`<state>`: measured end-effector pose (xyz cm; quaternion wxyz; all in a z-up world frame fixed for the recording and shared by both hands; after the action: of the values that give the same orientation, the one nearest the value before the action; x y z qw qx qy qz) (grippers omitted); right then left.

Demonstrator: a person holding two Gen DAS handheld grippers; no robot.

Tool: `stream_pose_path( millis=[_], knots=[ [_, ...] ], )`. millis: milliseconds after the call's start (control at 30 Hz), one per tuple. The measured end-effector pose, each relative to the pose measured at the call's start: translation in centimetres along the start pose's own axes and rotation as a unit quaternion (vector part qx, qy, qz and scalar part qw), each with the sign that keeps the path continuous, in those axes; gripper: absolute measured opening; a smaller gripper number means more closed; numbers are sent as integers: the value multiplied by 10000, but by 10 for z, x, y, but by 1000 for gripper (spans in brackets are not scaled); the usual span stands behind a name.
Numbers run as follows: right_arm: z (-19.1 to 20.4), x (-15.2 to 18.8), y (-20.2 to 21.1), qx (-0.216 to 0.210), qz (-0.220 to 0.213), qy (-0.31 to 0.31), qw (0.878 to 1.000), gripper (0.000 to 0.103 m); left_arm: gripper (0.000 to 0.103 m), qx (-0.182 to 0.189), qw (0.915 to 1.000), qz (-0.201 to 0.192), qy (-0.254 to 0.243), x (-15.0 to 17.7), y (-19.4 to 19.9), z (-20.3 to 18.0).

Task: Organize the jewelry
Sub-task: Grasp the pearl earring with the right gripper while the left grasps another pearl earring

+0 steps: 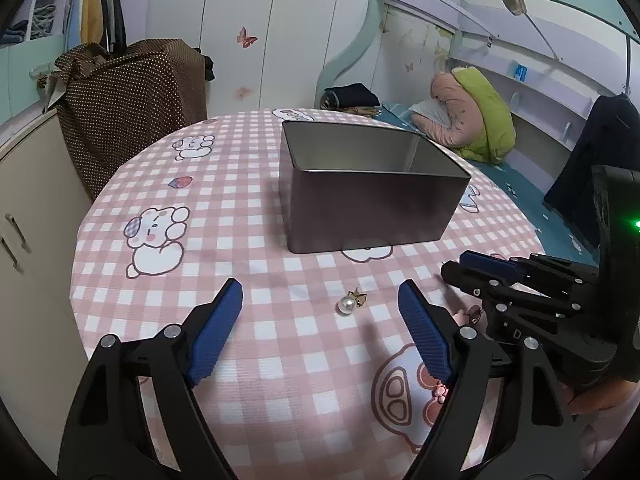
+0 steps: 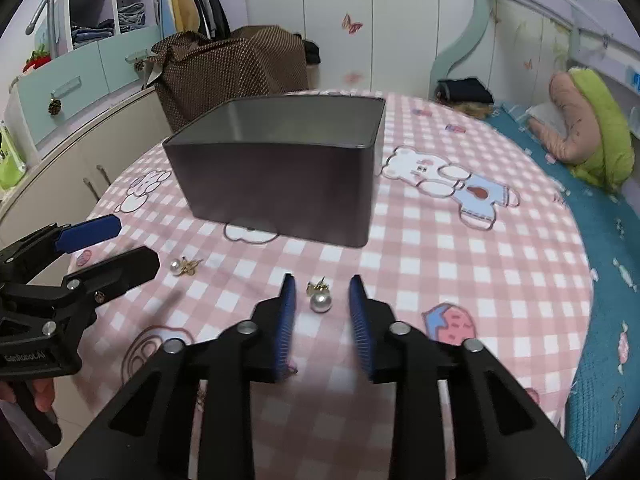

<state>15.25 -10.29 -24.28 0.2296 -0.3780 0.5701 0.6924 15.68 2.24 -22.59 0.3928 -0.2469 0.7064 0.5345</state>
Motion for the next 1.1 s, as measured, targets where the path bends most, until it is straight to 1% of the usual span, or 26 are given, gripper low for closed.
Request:
stream_pose_path(
  millis=[67, 100, 167, 200, 267, 333, 433, 500, 567, 600, 667, 700, 733, 833, 967, 1100],
  knots=[
    [-3, 0, -1, 11, -31, -62, 10000, 14, 71, 42, 10000, 62, 8, 2, -3, -1],
    [-6, -1, -2, 18, -64, -121, 9999, 11, 69, 64, 9999, 95, 3, 3, -4, -2],
    [-7, -1, -2, -23, -84, -151, 9998, 11, 61, 86, 9998, 162, -35, 6, -6, -4],
    [-7, -1, -1, -26, -80, -126, 9999, 11, 59, 81, 9997, 212, -65, 7, -8, -5],
    [-8, -1, 0, -22, -92, -123, 9999, 11, 50, 86, 9996, 258, -97, 9, -10, -7],
    [-9, -1, 0, -39, -92, -170, 9998, 11, 49, 108, 9995, 269, -98, 10, -11, -9],
    [-12, -2, 2, 13, -96, -191, 9998, 11, 45, 120, 9994, 296, -92, 9, -13, -9],
    [-17, -3, 5, 40, -127, -271, 9995, 11, 43, 128, 9994, 321, -49, 9, -14, -9],
    [-23, -4, 7, 100, -156, -315, 9993, 11, 37, 150, 9993, 344, 28, 9, -17, -9],
    [-25, -5, 9, 118, -164, -334, 9992, 11, 35, 156, 9992, 357, 42, 9, -17, -9],
    [-31, -6, 11, 162, -190, -397, 9989, 11, 27, 148, 9991, 387, 32, 9, -20, -9],
    [-33, -6, 11, 178, -196, -421, 9988, 11, 24, 147, 9991, 402, 24, 10, -21, -10],
    [-35, -6, 11, 201, -200, -441, 9986, 11, 19, 148, 9990, 423, 20, 10, -23, -11],
    [-44, -3, 8, 278, -147, -522, 9981, 11, 11, 254, 9988, 424, 46, 10, -24, -15],
    [-46, -4, 8, 286, -161, -545, 9980, 11, 11, 269, 9987, 423, 77, 9, -25, -16],
    [-46, -6, 11, 284, -201, -539, 9979, 11, 11, 245, 9986, 408, 247, 7, -25, -11]
  ],
)
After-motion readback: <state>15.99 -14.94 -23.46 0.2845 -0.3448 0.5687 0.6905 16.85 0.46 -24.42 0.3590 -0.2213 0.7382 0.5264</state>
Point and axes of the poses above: each gripper's, at about its wrist camera, not at the fingertips, and y roughly against the way its jaws point, z to its left, x to its underside, the point moved 10 cm from there along -y, roughly the way its jaws point, and after that the axes turned 5 degrees about -z, right-handed, at the moved point
